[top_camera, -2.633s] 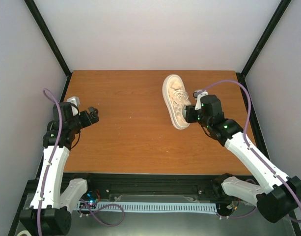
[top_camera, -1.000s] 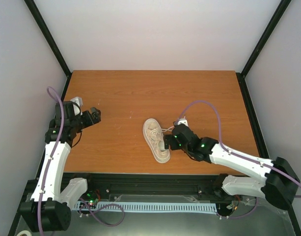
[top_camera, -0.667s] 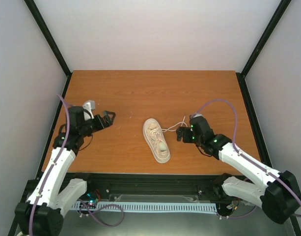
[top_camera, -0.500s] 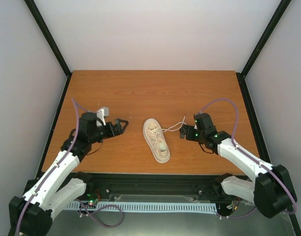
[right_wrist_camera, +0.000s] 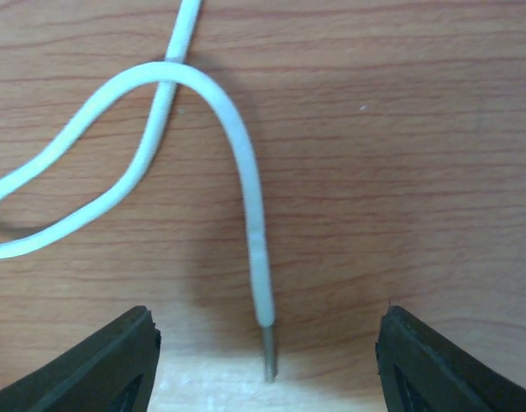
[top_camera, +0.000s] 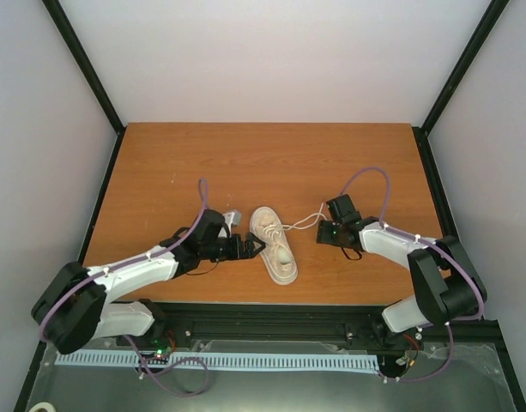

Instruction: Tie the shoes

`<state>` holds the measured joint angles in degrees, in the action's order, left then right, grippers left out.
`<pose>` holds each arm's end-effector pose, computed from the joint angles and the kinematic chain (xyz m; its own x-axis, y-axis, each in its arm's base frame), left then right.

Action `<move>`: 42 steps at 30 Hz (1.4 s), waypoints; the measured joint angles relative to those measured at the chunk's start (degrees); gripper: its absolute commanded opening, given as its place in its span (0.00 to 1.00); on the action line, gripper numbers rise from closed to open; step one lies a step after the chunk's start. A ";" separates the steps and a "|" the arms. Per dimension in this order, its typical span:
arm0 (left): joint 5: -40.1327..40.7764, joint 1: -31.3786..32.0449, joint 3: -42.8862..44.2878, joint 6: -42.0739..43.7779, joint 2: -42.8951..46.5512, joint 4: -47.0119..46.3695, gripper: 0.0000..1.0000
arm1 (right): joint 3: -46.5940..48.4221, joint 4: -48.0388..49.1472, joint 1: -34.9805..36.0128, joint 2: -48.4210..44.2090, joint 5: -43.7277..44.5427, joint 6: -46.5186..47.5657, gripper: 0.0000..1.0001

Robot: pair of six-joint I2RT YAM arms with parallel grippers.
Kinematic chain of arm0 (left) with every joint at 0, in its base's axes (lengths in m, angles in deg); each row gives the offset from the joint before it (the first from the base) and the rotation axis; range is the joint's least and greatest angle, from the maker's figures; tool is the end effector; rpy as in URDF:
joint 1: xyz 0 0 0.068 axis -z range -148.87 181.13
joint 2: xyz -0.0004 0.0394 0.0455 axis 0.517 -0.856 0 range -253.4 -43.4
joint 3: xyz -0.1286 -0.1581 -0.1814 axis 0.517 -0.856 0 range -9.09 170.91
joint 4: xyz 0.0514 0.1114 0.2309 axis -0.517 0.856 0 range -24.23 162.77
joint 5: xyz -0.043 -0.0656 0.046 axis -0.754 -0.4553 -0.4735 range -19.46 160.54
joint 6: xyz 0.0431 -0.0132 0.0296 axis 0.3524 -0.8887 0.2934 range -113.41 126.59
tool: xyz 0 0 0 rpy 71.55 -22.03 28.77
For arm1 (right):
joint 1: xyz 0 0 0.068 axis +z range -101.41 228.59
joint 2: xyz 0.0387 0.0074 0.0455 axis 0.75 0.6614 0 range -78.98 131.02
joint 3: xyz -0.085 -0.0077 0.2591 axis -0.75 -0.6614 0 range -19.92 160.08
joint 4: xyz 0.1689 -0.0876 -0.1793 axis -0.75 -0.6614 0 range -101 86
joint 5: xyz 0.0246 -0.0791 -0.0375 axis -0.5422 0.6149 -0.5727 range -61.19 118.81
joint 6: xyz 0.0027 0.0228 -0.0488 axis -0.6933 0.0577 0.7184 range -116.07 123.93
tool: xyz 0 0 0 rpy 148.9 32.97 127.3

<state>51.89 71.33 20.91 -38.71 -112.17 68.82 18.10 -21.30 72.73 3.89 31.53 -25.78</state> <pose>0.1708 -0.1594 0.1811 -0.9223 -0.1023 -0.3726 0.1962 0.7067 -0.6798 0.2330 0.1024 0.1483 -0.8932 0.1423 -0.4265 0.0628 0.9788 0.1950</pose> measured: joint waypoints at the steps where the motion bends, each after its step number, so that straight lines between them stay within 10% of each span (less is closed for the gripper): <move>1: -0.07 0.02 0.00 -0.04 -1.22 -1.62 1.00 | 0.15 -0.02 0.00 0.57 0.87 0.20 0.67; 11: -2.32 0.04 1.49 -0.59 -11.54 -7.23 1.00 | 5.68 2.69 0.02 8.96 4.20 2.05 0.52; 18: -2.34 0.04 4.59 -0.09 -18.32 -8.50 1.00 | 7.43 7.19 0.02 12.17 2.34 1.51 0.04; 42: -2.23 5.40 10.80 10.49 -24.57 -14.93 1.00 | -2.27 -6.60 0.02 -25.59 1.27 -1.14 0.03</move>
<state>49.66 76.73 31.70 -28.22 -136.74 53.89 15.83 -27.90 72.76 -21.71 32.79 -26.92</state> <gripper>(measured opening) 0.997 0.029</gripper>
